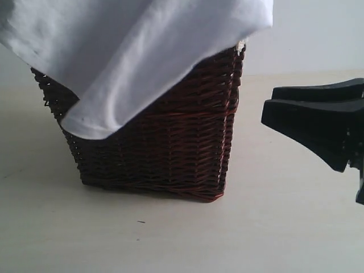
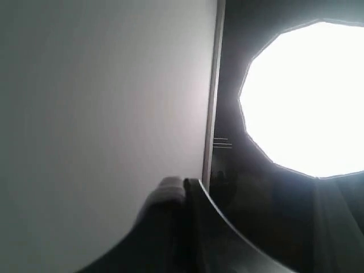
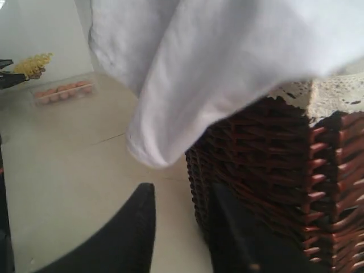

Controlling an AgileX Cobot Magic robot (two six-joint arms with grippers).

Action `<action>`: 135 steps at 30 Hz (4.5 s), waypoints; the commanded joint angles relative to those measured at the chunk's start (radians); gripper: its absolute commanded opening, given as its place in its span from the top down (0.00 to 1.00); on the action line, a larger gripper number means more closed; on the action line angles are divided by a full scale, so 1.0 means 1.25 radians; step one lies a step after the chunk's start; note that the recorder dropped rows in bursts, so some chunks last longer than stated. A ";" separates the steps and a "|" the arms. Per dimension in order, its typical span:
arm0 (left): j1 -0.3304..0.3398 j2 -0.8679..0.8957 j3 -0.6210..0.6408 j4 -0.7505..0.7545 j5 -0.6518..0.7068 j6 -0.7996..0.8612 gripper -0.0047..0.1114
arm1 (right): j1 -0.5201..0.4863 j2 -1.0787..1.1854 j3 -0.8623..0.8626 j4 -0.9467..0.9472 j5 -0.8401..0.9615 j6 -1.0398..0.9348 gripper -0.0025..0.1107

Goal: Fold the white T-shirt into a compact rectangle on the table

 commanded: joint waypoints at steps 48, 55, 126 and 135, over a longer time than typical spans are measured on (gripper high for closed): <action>-0.003 -0.055 -0.198 0.547 -0.075 -0.438 0.96 | -0.004 0.111 -0.006 -0.024 -0.121 -0.071 0.98; -0.003 -0.080 -0.061 0.547 -0.081 -0.404 0.96 | -0.004 0.111 -0.006 -0.024 -0.121 -0.071 0.98; -0.237 0.603 0.224 -0.219 0.187 0.450 0.96 | -0.004 0.111 -0.006 -0.017 -0.097 -0.080 0.98; -0.245 0.732 -0.034 -0.164 0.325 0.333 0.96 | -0.004 0.111 -0.006 -0.017 -0.094 -0.086 0.98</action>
